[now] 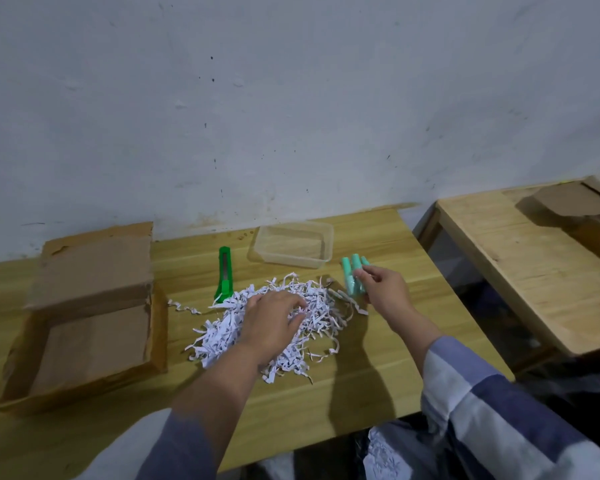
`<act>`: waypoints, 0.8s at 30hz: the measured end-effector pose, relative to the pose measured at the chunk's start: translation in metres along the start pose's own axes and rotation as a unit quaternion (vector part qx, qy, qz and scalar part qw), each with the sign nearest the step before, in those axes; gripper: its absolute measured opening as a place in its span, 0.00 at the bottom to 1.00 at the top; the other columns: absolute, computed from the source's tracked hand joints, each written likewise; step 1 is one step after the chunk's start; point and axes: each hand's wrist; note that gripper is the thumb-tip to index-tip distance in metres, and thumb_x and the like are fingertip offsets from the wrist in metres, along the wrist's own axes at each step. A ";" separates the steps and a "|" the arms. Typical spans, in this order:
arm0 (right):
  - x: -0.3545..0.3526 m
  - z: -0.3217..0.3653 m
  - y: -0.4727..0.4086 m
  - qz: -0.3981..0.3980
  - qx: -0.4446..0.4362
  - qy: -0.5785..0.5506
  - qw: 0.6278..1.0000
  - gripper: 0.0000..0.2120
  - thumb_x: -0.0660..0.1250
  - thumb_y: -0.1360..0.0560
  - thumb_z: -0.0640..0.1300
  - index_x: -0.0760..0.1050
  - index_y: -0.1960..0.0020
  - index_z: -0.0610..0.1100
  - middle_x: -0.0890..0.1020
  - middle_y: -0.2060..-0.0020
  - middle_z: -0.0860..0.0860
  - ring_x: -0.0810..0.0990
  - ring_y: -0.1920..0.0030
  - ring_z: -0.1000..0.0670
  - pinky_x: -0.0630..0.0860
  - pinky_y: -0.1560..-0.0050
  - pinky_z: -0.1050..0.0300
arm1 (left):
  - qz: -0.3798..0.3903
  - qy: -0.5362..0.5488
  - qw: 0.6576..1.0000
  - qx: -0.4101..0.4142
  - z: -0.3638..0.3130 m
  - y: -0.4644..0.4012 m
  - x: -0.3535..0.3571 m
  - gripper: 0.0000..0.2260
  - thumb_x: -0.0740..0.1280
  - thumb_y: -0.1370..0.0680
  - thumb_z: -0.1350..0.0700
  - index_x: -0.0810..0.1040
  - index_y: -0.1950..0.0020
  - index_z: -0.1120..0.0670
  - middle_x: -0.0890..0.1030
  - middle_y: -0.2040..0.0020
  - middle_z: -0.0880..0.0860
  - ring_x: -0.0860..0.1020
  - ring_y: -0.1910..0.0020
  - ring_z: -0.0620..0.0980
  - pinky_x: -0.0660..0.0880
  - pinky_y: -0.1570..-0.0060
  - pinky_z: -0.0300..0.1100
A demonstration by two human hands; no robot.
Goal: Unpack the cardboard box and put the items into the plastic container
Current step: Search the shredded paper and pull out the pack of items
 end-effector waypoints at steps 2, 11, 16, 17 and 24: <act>-0.013 -0.004 -0.019 -0.031 0.009 0.029 0.999 0.16 0.66 0.25 0.49 0.79 0.40 0.42 0.84 0.47 0.42 0.83 0.50 0.40 0.79 0.46 0.41 | 0.067 -0.064 0.996 -0.007 0.009 -0.003 0.005 0.20 0.61 0.22 0.41 0.67 0.31 0.41 0.68 0.29 0.44 0.61 0.27 0.47 0.52 0.29 0.50; -0.044 -0.019 -0.077 -0.093 0.048 0.125 0.987 0.15 0.65 0.24 0.48 0.79 0.41 0.42 0.82 0.45 0.41 0.79 0.44 0.41 0.75 0.45 0.51 | 0.124 -0.139 0.982 -0.023 0.032 0.003 0.036 0.30 0.48 0.26 0.30 0.57 0.25 0.39 0.52 0.22 0.43 0.46 0.22 0.48 0.44 0.26 0.56; -0.031 -0.033 -0.086 -0.077 0.073 0.131 0.986 0.14 0.64 0.23 0.47 0.80 0.42 0.42 0.82 0.43 0.42 0.78 0.43 0.41 0.73 0.46 0.54 | 0.079 -0.131 0.988 -0.009 0.037 0.003 0.046 0.36 0.41 0.31 0.30 0.63 0.27 0.40 0.59 0.23 0.44 0.52 0.23 0.49 0.46 0.27 0.56; -0.029 -0.034 -0.086 -0.078 0.078 0.135 0.985 0.14 0.63 0.22 0.47 0.80 0.42 0.42 0.82 0.43 0.42 0.78 0.43 0.42 0.72 0.46 0.55 | 0.075 -0.129 0.989 -0.009 0.038 0.003 0.047 0.35 0.42 0.31 0.30 0.64 0.27 0.40 0.59 0.23 0.44 0.52 0.23 0.50 0.46 0.27 0.56; -0.023 -0.019 -0.071 -0.067 -0.009 0.282 0.957 0.19 0.60 0.21 0.50 0.71 0.32 0.47 0.70 0.33 0.42 0.67 0.34 0.39 0.69 0.38 0.46 | 0.079 -0.121 0.989 -0.031 0.030 0.003 0.037 0.32 0.47 0.30 0.31 0.62 0.28 0.39 0.61 0.25 0.41 0.51 0.23 0.47 0.42 0.27 0.54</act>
Point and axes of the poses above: each hand's wrist, its own y-axis away from the middle knuckle, its own x-axis out of the palm, z = x × y
